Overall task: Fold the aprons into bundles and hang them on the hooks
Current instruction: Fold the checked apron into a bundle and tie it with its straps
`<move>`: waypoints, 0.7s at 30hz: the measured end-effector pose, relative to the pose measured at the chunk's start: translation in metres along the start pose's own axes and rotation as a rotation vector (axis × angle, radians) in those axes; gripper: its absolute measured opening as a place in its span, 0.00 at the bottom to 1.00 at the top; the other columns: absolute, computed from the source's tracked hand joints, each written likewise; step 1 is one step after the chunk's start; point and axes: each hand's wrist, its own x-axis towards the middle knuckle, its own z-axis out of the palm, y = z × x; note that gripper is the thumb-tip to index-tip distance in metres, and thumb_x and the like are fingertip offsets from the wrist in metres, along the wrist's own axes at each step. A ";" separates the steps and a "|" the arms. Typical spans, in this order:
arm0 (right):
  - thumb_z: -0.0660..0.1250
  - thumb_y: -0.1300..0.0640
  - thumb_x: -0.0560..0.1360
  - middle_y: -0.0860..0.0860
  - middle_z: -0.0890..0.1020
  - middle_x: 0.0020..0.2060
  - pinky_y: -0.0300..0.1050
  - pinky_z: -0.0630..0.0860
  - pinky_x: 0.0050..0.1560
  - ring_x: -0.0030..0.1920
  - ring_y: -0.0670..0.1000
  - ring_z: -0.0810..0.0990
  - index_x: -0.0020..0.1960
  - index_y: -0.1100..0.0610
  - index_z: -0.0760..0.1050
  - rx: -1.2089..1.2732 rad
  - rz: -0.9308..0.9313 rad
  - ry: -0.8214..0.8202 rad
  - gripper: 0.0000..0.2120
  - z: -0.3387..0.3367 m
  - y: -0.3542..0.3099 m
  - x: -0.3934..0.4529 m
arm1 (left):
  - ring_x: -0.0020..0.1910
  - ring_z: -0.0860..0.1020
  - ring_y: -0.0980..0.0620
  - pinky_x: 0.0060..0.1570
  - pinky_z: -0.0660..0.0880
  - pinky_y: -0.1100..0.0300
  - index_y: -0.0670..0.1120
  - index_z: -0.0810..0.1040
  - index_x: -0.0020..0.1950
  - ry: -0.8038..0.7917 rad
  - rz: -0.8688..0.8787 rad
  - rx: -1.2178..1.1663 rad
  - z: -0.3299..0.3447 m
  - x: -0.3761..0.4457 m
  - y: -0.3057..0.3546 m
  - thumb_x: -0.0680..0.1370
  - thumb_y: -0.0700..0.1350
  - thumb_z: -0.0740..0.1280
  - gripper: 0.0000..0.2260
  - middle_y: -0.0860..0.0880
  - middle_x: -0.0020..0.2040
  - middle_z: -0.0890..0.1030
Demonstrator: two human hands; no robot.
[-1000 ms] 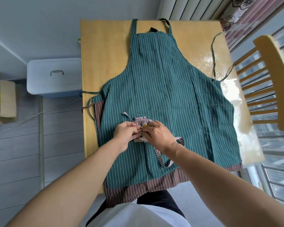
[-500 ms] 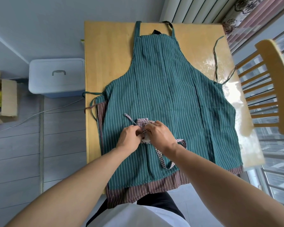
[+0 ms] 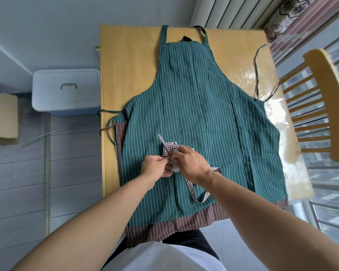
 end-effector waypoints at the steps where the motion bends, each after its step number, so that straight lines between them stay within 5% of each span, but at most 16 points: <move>1: 0.57 0.54 0.85 0.49 0.76 0.53 0.48 0.76 0.60 0.53 0.50 0.75 0.59 0.54 0.78 0.014 0.008 -0.004 0.12 0.000 0.001 0.000 | 0.37 0.86 0.47 0.40 0.84 0.55 0.38 0.84 0.50 -0.055 -0.059 -0.093 0.001 -0.001 0.001 0.81 0.42 0.69 0.08 0.43 0.39 0.87; 8: 0.60 0.53 0.84 0.48 0.76 0.57 0.46 0.73 0.68 0.59 0.48 0.75 0.60 0.56 0.82 0.161 0.051 -0.048 0.14 -0.002 -0.001 -0.002 | 0.37 0.86 0.51 0.32 0.79 0.61 0.39 0.82 0.55 -0.157 -0.078 -0.055 -0.001 0.005 0.000 0.84 0.40 0.63 0.09 0.44 0.43 0.87; 12: 0.63 0.58 0.83 0.51 0.81 0.60 0.45 0.73 0.70 0.59 0.49 0.81 0.65 0.56 0.81 0.185 0.103 -0.003 0.13 -0.007 -0.001 -0.003 | 0.36 0.84 0.51 0.30 0.78 0.61 0.44 0.75 0.54 -0.110 0.276 0.634 -0.009 0.011 0.000 0.86 0.43 0.57 0.08 0.47 0.43 0.82; 15: 0.64 0.62 0.82 0.52 0.82 0.52 0.46 0.81 0.58 0.47 0.51 0.83 0.57 0.57 0.85 0.171 0.193 0.083 0.11 -0.010 0.013 -0.004 | 0.35 0.77 0.52 0.38 0.79 0.54 0.47 0.70 0.52 -0.044 0.437 1.002 -0.023 0.020 -0.001 0.86 0.44 0.53 0.07 0.49 0.41 0.77; 18: 0.63 0.65 0.81 0.54 0.81 0.46 0.50 0.82 0.49 0.43 0.54 0.83 0.48 0.63 0.83 0.136 0.267 0.084 0.10 -0.009 0.022 -0.005 | 0.40 0.79 0.50 0.47 0.79 0.48 0.48 0.70 0.53 0.008 0.434 1.040 -0.030 0.026 -0.004 0.86 0.44 0.54 0.07 0.50 0.42 0.78; 21: 0.63 0.64 0.82 0.52 0.82 0.45 0.46 0.81 0.50 0.43 0.51 0.82 0.45 0.61 0.83 0.146 0.287 0.105 0.11 -0.007 0.017 -0.006 | 0.38 0.77 0.52 0.38 0.72 0.56 0.50 0.72 0.54 0.008 0.331 0.899 -0.024 0.024 -0.001 0.86 0.46 0.55 0.08 0.52 0.44 0.80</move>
